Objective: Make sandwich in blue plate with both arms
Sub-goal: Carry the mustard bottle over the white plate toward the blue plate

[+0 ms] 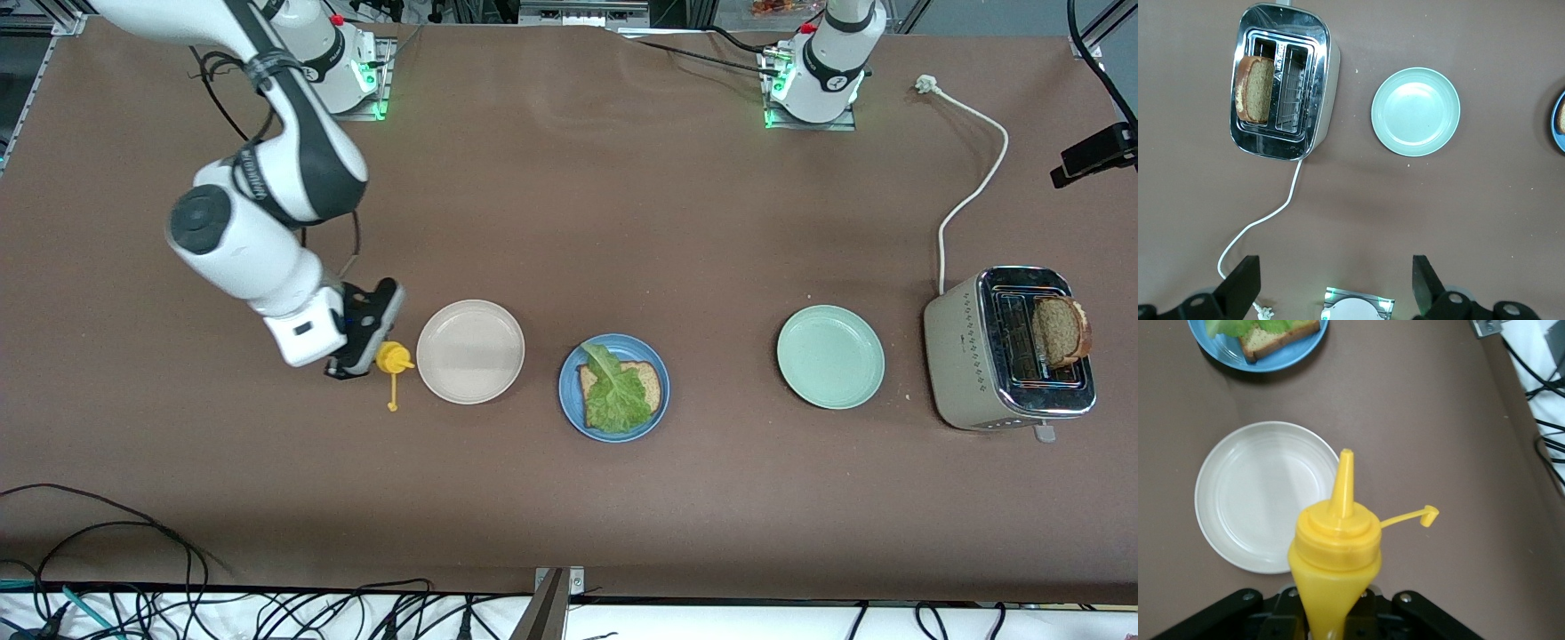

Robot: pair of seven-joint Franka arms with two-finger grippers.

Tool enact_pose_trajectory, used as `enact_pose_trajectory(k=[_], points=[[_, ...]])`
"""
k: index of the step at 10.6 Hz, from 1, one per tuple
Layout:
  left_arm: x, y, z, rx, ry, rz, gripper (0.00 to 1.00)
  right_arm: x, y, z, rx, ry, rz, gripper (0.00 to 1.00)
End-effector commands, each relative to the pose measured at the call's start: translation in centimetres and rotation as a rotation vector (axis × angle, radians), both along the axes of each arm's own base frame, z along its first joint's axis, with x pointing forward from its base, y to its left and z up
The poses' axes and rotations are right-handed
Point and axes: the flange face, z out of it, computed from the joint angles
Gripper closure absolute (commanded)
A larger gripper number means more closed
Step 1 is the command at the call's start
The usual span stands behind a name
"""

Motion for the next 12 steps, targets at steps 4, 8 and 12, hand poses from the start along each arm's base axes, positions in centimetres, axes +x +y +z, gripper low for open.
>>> enact_pose_trajectory(k=[4,8,12], points=[[0.1,0.1,0.2,-0.021,-0.008,-0.004,0.0,-4.9,12.8,-5.2,-0.284,-0.071,0.059,1.0],[0.2,0.1,0.1,-0.021,-0.006,-0.004,0.0,-8.9,20.6,-7.3,-0.526,-0.136,0.032,1.0],[0.2,0.2,0.1,-0.02,-0.006,-0.002,0.0,-10.0,25.9,-9.4,-0.608,-0.182,0.073,1.0]])
